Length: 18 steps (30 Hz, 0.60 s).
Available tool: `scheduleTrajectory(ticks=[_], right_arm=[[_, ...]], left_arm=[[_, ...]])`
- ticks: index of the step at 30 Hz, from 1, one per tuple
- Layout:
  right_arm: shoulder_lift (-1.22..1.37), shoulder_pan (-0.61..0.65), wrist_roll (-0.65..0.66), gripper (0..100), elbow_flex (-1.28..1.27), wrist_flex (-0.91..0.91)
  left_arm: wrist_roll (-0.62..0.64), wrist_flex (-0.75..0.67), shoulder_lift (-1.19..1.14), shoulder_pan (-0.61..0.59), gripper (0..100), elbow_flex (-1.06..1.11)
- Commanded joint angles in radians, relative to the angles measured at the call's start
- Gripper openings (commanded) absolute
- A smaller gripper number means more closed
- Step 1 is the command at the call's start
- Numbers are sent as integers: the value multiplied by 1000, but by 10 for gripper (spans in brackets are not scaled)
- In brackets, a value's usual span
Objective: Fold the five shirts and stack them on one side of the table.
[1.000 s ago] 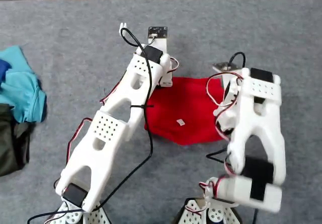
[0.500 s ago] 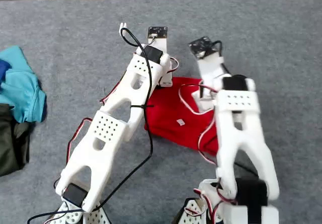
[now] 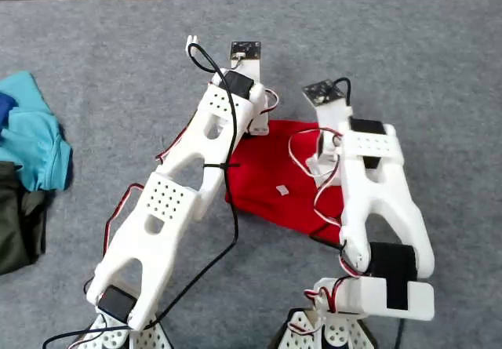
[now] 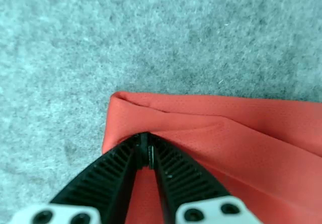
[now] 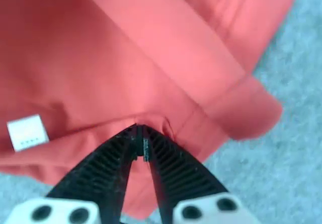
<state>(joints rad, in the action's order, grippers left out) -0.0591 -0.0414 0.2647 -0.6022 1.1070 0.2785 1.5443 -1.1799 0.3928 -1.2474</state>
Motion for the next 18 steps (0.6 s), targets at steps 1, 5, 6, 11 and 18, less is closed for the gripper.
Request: scheduleTrajectory(ticks=[1, 5, 6, 11, 18], right_arm=[[-1, -47, 51, 5, 1, 72], [-1, -87, 94, 5, 1, 161], [-1, -94, 106, 5, 1, 193], [-24, -134, 161, 5, 1, 301], [-254, -88, 190, 5, 38, 400]], left_arm=[[5, -8, 1, -46, 20, -2], [5, -9, 1, -46, 20, -2], [5, -9, 1, -46, 20, -2], [5, -9, 1, -46, 20, -2], [5, -11, 1, -46, 20, -2]])
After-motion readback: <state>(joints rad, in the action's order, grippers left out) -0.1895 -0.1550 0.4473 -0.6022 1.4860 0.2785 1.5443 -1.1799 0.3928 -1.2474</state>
